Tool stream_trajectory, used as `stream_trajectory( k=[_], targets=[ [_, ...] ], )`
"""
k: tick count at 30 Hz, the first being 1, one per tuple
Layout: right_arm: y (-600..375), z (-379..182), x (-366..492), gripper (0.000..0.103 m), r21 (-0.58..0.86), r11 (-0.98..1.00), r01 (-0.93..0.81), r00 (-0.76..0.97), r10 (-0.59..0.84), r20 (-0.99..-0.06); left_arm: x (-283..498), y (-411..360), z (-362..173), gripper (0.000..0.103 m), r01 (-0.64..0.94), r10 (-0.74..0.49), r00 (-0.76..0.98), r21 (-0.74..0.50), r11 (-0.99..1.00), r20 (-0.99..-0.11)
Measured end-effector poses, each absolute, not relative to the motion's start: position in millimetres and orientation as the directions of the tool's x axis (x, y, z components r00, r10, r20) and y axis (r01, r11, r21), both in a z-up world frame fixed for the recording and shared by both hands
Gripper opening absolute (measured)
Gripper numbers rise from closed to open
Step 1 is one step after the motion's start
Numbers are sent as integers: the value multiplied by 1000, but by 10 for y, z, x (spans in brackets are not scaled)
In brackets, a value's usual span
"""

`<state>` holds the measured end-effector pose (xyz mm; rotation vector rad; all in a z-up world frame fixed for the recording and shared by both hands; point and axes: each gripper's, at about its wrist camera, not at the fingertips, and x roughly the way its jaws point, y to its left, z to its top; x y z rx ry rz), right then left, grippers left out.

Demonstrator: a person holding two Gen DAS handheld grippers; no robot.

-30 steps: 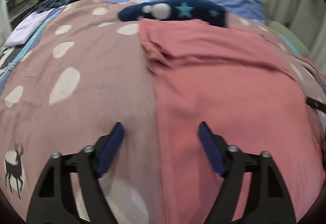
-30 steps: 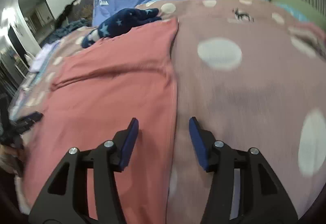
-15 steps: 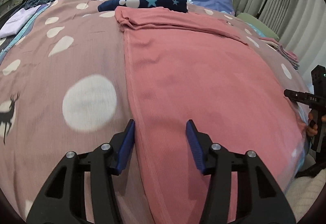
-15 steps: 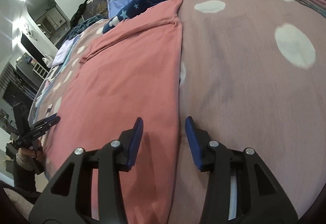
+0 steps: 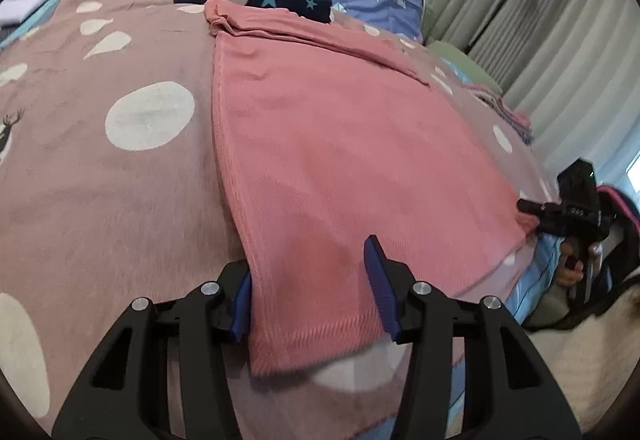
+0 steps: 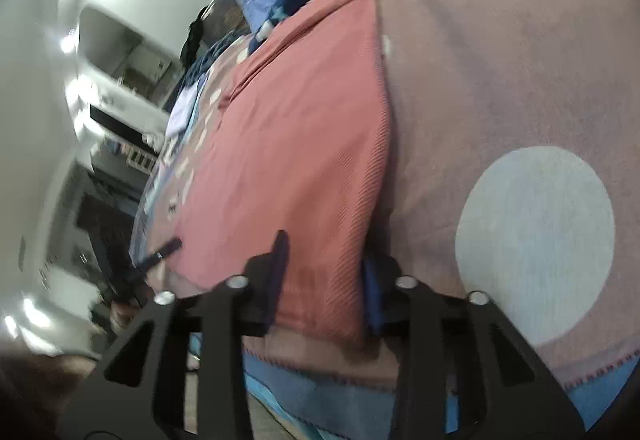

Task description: Fold small clothes

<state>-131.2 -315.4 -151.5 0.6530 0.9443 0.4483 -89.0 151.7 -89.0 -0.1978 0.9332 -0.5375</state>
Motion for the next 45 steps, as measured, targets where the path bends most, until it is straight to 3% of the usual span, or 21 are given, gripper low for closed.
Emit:
stream_trajectory(
  k=[2,4,5,9,16,20,25,30,36,45],
  targets=[
    [-3186,-1545,-1289,20,702,711,-47,518,618,-591,-877,1508,-883,39,342,-502,481,-373,862,-718],
    [-3201,-1563,-1279,6,700,713,-34,522,610,-596,-871,1547,-877,13,318,-483,495,-367,874,-722],
    [-3215,-1565,-1264,5,713,701,-23,526,615,-588,-845,1586,-866,3,277,-459,513,-366,889,-725],
    [-3210,-1168,-1186,4,754,649,-100,611,638,-469,-766,1512,-405,3,269,-435,629,-345,899,-644],
    [-3288,25,-1375,4,671,659,-339,754,617,-226,-948,1533,783,3,375,-476,784,-308,874,-398],
    [-3408,276,-1894,4,604,679,-417,774,614,-155,-1360,1615,965,3,395,-489,806,-313,864,-334],
    [-3384,200,-2204,4,521,774,-359,793,548,-266,-1725,1548,800,3,393,-488,782,-302,869,-386],
    [-3431,-146,-1776,4,597,762,-250,771,530,-352,-1329,1379,404,3,346,-471,722,-326,880,-507],
    [-3467,-237,-1212,4,616,768,-174,785,486,-384,-818,1398,378,5,324,-467,717,-346,881,-518],
    [-3319,-312,-104,5,521,848,-98,788,386,-479,182,1259,308,5,293,-421,706,-307,905,-569]
  ],
)
